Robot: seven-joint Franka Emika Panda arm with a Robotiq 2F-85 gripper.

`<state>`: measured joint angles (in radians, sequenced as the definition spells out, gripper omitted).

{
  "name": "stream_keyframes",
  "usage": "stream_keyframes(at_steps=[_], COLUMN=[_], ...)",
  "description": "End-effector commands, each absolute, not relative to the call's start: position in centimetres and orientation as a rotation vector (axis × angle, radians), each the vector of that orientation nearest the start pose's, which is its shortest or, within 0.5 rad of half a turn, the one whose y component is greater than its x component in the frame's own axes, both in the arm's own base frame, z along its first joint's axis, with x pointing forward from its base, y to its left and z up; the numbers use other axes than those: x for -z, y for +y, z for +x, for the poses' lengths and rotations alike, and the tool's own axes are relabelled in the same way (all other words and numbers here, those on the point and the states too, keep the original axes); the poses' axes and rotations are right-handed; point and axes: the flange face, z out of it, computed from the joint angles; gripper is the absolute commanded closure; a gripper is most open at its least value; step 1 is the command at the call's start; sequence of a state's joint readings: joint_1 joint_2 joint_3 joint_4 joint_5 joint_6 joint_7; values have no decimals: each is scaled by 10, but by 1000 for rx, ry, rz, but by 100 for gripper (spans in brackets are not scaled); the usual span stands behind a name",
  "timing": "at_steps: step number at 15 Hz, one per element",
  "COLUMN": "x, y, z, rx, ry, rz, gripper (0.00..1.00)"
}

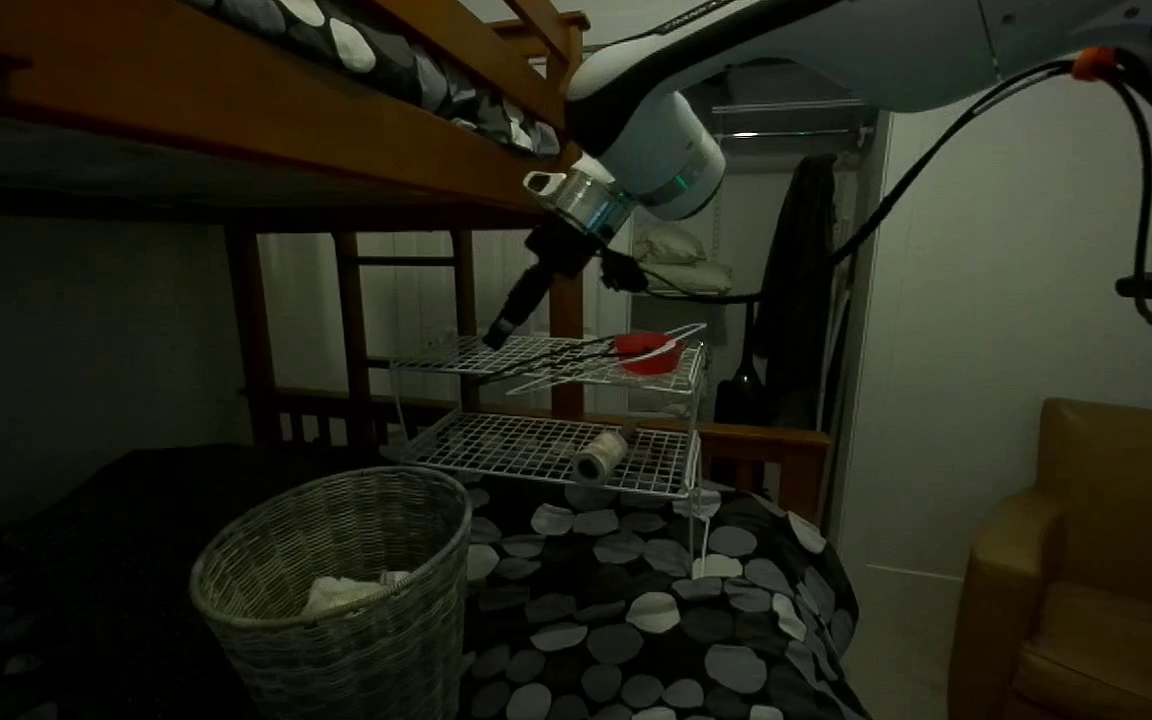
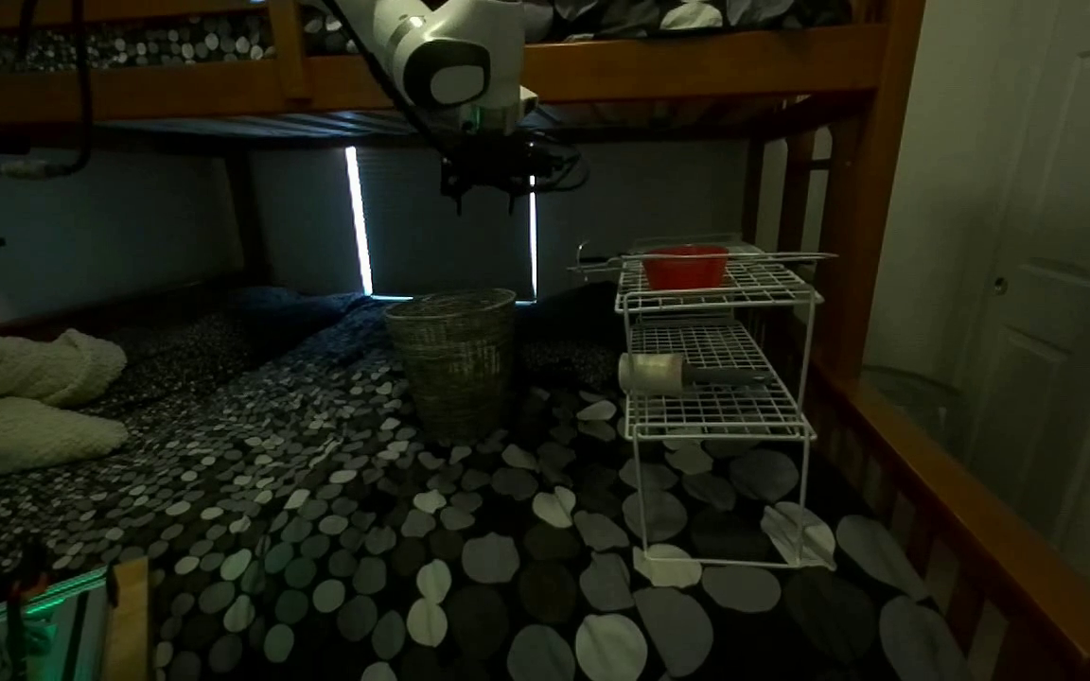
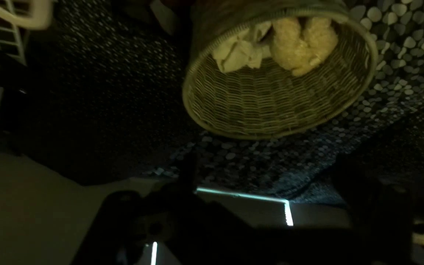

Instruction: Put the white teddy bear in the basket.

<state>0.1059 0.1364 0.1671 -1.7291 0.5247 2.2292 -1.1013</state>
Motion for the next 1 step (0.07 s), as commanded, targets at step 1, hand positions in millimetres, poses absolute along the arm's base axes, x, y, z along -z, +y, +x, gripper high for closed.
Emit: stream_keyframes(at_steps=[1], x=[-544], y=[157], z=[607], rx=[716], ry=[-1426], rz=[-2385], gripper=[0])
